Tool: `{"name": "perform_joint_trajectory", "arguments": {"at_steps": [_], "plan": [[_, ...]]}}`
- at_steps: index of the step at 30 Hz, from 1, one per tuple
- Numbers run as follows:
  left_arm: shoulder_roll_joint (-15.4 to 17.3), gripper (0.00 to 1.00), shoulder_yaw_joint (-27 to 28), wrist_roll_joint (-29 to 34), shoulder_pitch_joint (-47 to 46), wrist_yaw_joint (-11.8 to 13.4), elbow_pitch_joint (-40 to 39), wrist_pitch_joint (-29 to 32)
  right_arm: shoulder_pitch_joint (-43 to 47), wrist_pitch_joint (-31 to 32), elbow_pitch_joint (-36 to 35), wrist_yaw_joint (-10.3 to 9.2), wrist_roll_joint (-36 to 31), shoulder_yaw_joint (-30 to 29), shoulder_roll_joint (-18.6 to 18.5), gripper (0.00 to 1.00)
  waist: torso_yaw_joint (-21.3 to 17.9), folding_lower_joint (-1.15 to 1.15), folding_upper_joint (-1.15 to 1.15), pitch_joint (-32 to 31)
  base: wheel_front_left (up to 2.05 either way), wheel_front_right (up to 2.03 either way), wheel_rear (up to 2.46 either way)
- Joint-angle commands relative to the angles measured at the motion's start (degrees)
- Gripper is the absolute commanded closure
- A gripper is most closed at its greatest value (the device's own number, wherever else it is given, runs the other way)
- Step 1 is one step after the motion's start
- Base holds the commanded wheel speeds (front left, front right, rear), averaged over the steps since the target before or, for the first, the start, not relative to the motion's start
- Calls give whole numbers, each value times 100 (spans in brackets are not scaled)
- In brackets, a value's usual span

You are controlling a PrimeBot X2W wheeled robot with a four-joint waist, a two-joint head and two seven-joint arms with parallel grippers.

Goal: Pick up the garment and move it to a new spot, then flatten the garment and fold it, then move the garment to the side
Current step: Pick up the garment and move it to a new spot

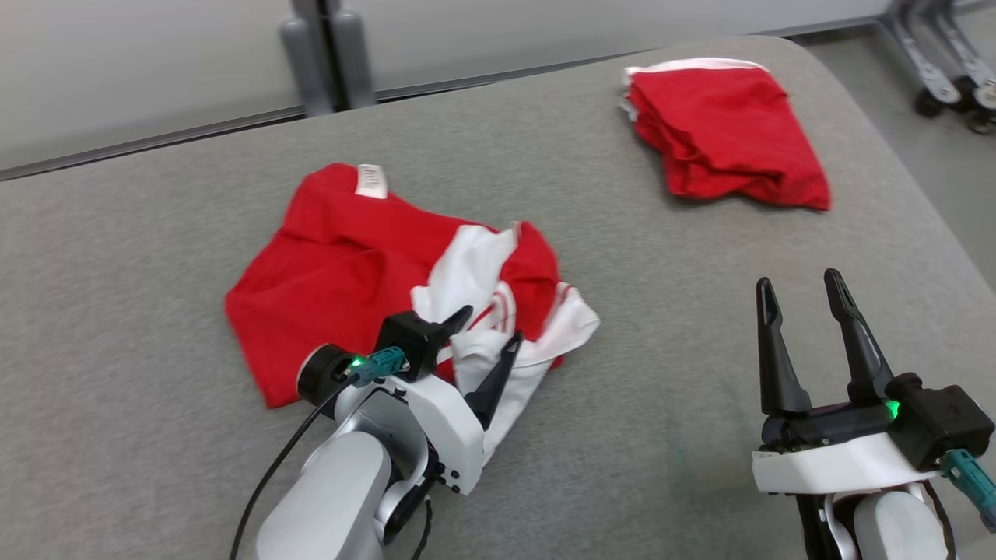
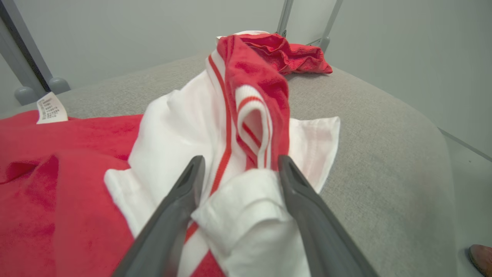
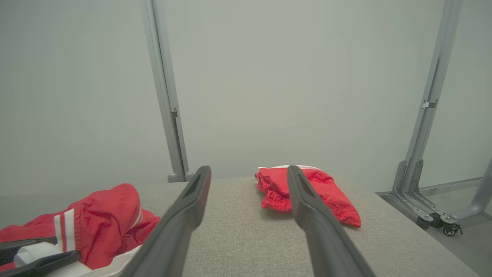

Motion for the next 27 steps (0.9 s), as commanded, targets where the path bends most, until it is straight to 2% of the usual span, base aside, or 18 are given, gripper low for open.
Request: {"name": "perform_joint_trajectory", "arguments": {"at_steps": [1, 6, 11, 14, 15, 19, 21, 27], "plan": [[10, 0, -72, -252, 73, -23, -160, -155, 24, -2, 14, -12, -46, 7, -38, 0, 473, 0, 0, -65, 0, 0, 0], [10, 0, -158, -630, 325, 207, -788, -654, 65, -2, 54, -12, -76, 78, -135, 0, 1025, 0, 0, -302, 0, 0, 0], [156, 0, 181, -591, 813, 681, -1251, -1253, 188, -2, 195, -12, -50, 142, -143, 0, 1410, 0, 0, -634, 0, 0, 0], [304, 0, 432, -501, 1198, 945, -1404, -1486, 279, -2, 315, -12, -40, 237, -126, 0, 1552, 0, 0, -793, 0, 0, 0], [304, 0, 432, -501, 1198, 945, -1404, -1486, 279, -2, 315, -12, -40, 237, -126, 0, 1552, 0, 0, -793, 0, 0, 0], [300, 0, 875, -411, 1858, 1234, -1647, -1593, 458, -2, 405, -12, -27, 274, -94, 0, 1649, 0, 0, -1007, 0, 0, 0], [252, 0, 1135, -267, 2185, 1271, -1950, -1601, 575, -2, 398, -12, -17, 237, -78, 0, 1690, 0, 0, -1091, 0, 0, 0], [110, 0, 1553, 397, 3084, 1022, -2407, -1599, 888, -2, 430, -12, -62, 177, -53, 0, 1778, 0, 0, -1248, 0, 0, 0]]}}
